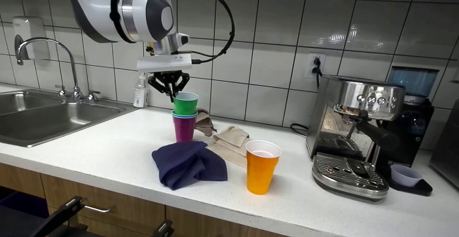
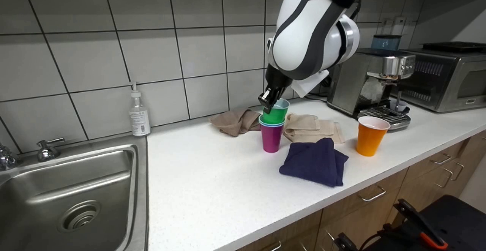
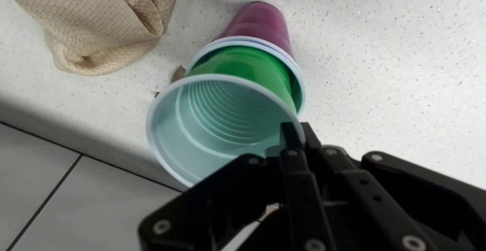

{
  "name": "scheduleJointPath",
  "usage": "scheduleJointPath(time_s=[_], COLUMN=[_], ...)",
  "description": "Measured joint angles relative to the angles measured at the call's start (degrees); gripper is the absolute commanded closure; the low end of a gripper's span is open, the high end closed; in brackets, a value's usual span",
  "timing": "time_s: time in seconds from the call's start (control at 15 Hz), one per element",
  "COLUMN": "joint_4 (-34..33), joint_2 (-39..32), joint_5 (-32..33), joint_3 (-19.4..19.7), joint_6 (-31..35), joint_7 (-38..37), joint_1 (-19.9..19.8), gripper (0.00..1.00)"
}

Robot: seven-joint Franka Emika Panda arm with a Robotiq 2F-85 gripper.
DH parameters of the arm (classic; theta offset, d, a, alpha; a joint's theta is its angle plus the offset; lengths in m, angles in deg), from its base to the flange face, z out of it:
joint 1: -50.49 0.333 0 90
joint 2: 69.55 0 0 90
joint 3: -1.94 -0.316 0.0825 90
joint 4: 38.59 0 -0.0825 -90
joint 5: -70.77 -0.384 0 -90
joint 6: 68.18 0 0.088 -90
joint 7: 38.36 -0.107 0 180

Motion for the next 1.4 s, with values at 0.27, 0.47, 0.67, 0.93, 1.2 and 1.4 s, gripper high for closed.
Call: scheduleJointPath(time_s=[0.27, 0.47, 0.67, 0.93, 1.2, 1.4], joint_4=[0.0, -0.01, -0.02, -0.15, -0.57, -1.07], joint_2=[-0.91, -1.36, -1.58, -1.61, -1.73, -2.09], joint_5=[3.09, 4.51, 5.4, 6.85, 9.55, 11.39], joint_3=[0.51, 0.66, 0.96, 1.19, 1.84, 2.27], joint_6=[0.01, 0.01, 0.01, 0.01, 0.03, 0.03], joint_7=[-2.5, -3.94, -5.1, -6.9, -9.45, -11.23], joint_1=[0.02, 0.05, 0.29, 0.39, 0.42, 0.44], gripper=[0.99, 0.99, 0.99, 0.85, 0.48, 0.24])
